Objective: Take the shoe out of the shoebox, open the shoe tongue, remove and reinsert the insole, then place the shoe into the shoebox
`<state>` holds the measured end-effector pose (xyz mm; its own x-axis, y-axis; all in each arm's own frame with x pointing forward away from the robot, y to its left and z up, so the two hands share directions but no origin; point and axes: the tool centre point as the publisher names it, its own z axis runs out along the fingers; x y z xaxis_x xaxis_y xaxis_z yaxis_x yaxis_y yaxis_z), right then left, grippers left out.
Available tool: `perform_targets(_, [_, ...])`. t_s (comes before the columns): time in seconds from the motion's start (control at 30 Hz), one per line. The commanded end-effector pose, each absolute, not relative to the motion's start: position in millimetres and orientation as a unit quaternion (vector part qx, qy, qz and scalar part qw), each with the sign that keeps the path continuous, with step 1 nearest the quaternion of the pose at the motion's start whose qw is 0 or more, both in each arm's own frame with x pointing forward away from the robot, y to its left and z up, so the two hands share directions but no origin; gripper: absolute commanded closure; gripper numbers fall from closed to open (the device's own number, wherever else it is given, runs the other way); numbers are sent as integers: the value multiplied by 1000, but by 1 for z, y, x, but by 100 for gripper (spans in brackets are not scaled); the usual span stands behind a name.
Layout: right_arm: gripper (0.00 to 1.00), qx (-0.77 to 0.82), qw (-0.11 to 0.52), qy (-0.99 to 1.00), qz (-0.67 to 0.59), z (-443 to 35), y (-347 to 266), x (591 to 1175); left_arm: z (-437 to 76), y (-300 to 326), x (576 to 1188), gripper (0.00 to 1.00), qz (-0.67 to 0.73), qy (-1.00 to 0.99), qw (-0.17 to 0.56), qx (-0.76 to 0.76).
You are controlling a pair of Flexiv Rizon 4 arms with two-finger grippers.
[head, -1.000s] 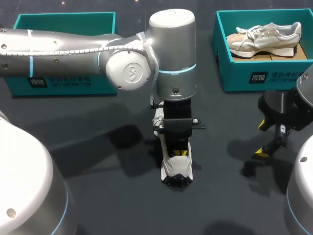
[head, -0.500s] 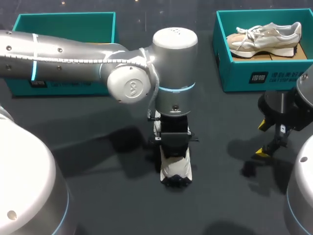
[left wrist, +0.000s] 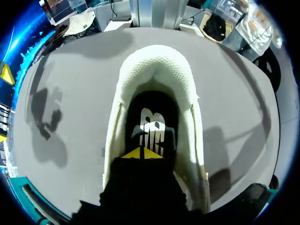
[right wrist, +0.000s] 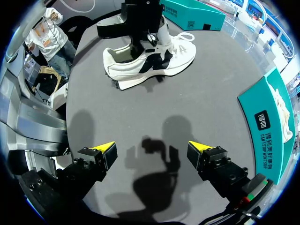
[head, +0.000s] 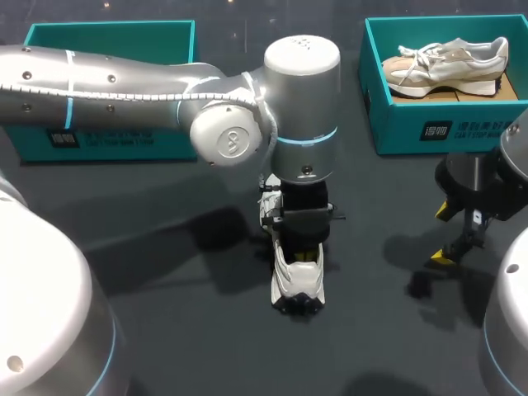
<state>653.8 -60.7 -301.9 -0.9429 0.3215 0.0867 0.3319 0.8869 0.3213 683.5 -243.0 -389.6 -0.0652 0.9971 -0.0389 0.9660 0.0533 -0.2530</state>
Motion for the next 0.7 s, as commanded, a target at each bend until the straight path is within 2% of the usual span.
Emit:
perform_targets(0.03, [0,-168,14,-971,-168,-302,-61,651,-369,-231,671,100,117,-716,58,-686])
perform_targets(0.2, [0,-168,14,-971,-168,-302,-61,651,-367,-236,649,100,120,-698,57,-703])
perform_targets(0.4, [0,-168,14,-971,-168,-302,-61,651,-393,-243,639,100,111,-695,81,-706])
perform_targets(0.7, [0,-168,14,-971,-168,-302,-61,651,-416,-239,644,100,87,-717,88,-686])
